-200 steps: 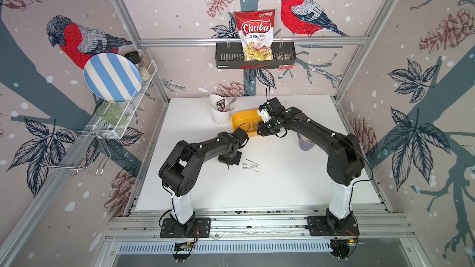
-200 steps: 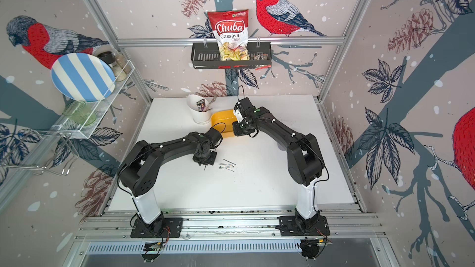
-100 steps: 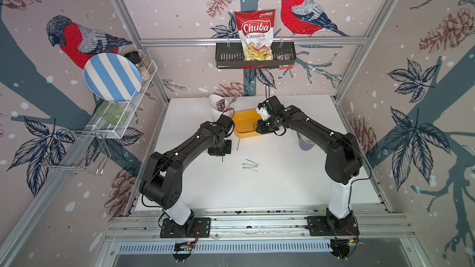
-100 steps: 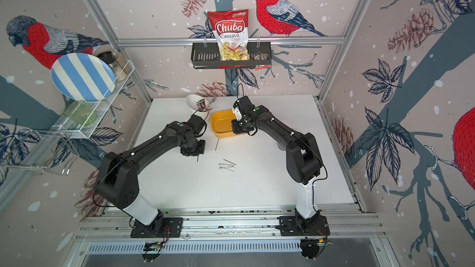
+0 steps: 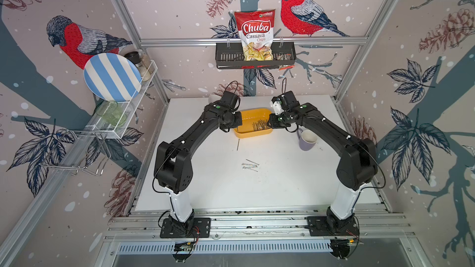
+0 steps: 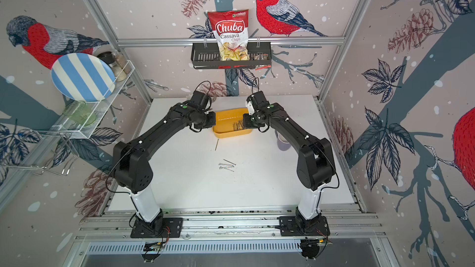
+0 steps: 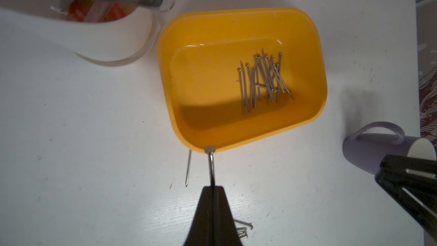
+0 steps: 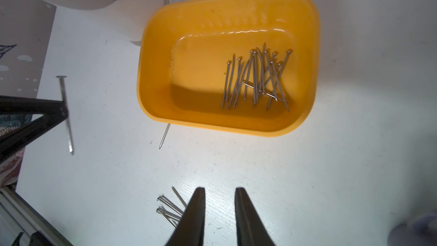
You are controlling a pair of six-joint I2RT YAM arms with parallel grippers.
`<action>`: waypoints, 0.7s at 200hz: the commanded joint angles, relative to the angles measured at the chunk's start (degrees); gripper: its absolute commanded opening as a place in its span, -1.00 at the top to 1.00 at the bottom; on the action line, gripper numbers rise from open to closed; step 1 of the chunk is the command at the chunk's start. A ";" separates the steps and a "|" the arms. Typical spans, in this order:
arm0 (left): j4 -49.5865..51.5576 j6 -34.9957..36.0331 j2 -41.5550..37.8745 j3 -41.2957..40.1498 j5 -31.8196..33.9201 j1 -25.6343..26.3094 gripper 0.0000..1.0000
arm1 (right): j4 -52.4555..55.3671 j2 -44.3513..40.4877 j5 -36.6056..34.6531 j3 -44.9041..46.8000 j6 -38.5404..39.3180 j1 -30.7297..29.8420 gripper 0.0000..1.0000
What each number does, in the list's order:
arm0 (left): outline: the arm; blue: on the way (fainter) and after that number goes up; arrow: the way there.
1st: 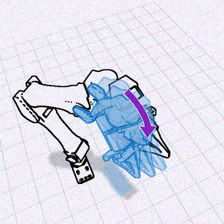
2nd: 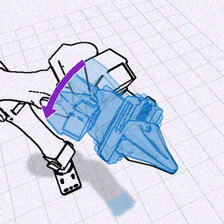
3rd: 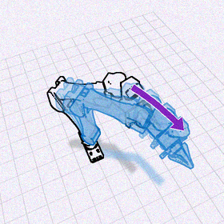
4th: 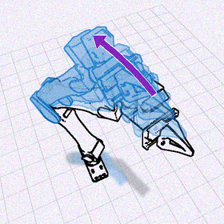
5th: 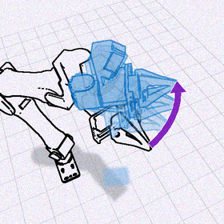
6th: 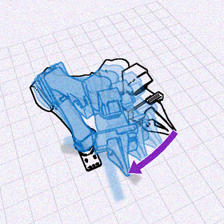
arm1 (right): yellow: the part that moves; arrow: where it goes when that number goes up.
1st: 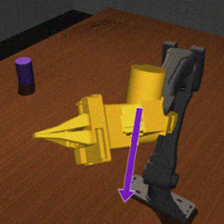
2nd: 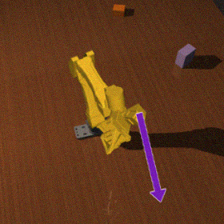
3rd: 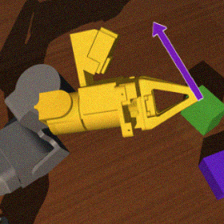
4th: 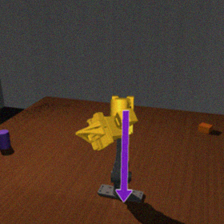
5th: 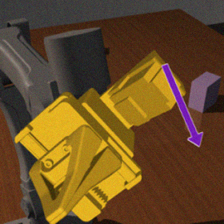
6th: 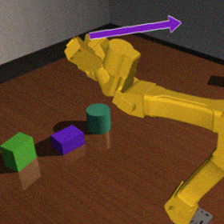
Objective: Put the nails on the desktop into the storage box
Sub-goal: Pick up the nail from the center of the board, then place the nail in the storage box.
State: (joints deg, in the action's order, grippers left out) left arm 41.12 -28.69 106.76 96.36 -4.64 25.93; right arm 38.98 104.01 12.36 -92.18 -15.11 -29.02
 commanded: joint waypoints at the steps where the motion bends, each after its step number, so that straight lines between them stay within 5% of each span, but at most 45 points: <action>1: -3.70 -0.47 4.35 4.23 -2.78 -0.05 1.00 | -2.33 -2.51 0.07 0.88 -1.62 0.86 0.44; 50: -4.78 -0.73 15.59 13.82 -6.48 0.05 1.00 | -1.37 -7.11 -1.58 3.29 -2.25 1.98 0.42; 140: -7.97 -1.12 24.26 15.98 -10.30 1.20 1.00 | -1.01 -11.01 -2.01 6.40 -3.72 2.06 0.34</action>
State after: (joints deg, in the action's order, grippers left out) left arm 35.42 -29.74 129.88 112.12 -13.58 26.57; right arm 37.82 93.58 10.79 -86.02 -17.98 -26.72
